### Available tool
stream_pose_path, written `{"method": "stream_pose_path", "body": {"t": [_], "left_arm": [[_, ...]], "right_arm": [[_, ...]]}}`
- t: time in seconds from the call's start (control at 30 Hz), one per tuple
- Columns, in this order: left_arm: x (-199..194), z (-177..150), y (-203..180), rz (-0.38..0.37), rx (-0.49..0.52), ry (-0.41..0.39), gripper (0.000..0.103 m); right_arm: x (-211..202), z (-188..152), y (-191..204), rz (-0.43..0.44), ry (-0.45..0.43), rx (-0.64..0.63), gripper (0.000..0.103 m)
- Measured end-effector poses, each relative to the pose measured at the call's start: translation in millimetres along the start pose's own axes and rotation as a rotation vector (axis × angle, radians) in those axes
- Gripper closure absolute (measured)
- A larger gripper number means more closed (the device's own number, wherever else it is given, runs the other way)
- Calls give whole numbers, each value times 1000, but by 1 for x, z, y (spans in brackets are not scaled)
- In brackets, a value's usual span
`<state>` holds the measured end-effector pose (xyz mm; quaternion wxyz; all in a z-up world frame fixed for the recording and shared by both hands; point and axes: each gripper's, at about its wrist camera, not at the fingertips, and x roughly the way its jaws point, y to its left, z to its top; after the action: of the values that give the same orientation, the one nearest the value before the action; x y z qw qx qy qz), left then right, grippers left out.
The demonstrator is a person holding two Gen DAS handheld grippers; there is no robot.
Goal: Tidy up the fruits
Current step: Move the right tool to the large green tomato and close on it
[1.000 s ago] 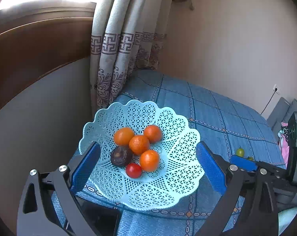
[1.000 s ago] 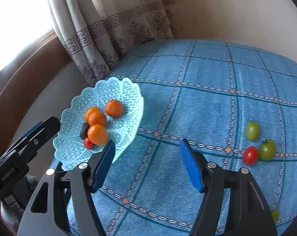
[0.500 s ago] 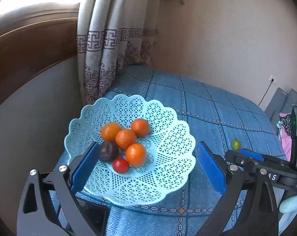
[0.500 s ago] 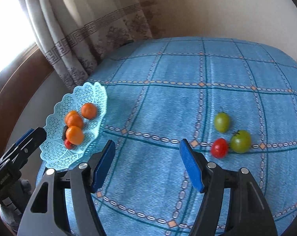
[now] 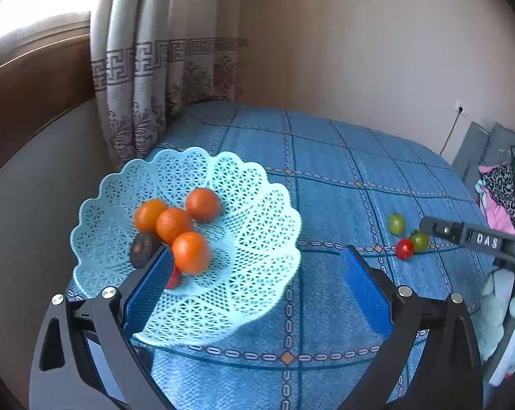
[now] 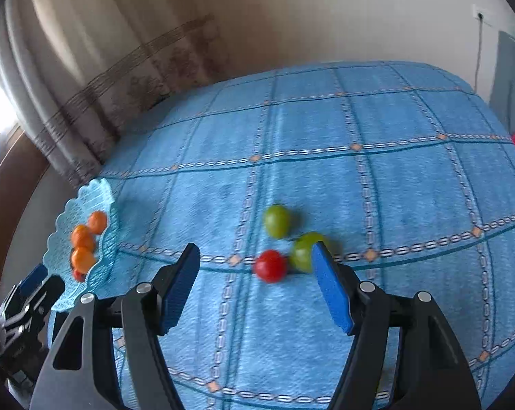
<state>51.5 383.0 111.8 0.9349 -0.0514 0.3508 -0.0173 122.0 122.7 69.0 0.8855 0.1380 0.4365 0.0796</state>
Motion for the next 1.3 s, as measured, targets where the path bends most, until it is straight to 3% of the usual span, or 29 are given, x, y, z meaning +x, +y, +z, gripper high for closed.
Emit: {"method": "stream_pose_path", "body": {"t": [0.43,0.57,0.9,1.13,1.3], "left_arm": [[9,-6,-22,-13,58,23,4],[11,-7,-25,-15,68,28,4],[13,-9,-28,-12,73,32,4],[18,-11,-39,-14,99,43,4],[23,-11,-50,-20,124,52,4]], "right_arm": [[29,8,-45,-41,70,118,39],[38,10,-45,-51,83,115,47],[65,15,-36,-74,107,106,52],[65,9,-23,-108,86,40,65],[51,3,-28,-86,69,29,67]]}}
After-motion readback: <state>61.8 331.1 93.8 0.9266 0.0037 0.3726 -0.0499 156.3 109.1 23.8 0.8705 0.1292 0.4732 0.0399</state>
